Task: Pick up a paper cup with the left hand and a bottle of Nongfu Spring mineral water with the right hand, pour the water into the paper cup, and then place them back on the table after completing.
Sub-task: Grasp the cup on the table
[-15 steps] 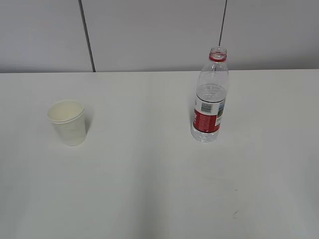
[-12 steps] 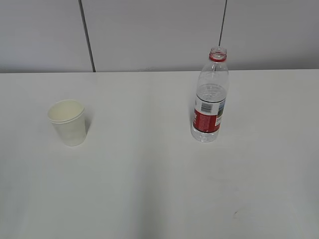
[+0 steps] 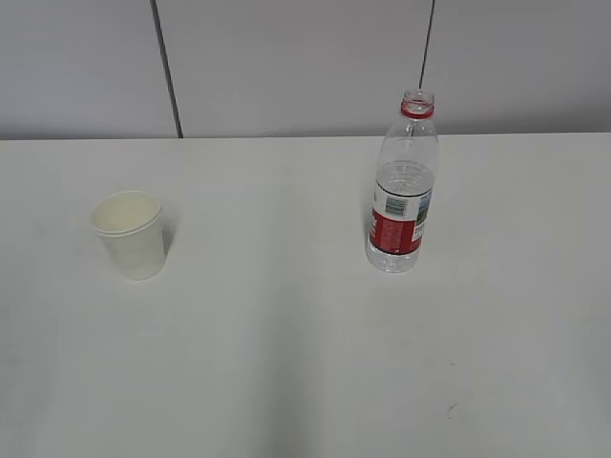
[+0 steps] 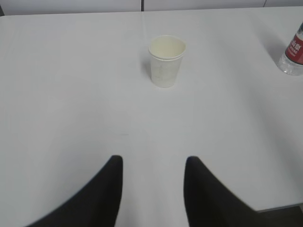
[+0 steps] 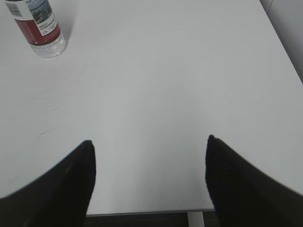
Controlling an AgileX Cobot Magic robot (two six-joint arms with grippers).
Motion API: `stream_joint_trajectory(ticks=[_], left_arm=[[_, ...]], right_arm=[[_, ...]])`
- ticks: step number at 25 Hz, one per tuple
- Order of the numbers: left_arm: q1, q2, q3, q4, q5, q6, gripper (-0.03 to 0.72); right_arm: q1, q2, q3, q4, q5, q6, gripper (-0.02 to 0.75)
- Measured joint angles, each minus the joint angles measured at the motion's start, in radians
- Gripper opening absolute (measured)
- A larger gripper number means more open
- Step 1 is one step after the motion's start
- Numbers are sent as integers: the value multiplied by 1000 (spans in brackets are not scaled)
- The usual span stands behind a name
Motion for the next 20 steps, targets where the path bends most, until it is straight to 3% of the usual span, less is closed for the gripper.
stream_joint_trajectory(ticks=[14, 20], left_arm=[[0, 0, -3, 0, -9, 0, 246], [0, 5, -33, -8, -278, 0, 243]], right_arm=[[0, 0, -15, -6, -61, -5, 536], [0, 0, -19, -15, -286, -5, 536]])
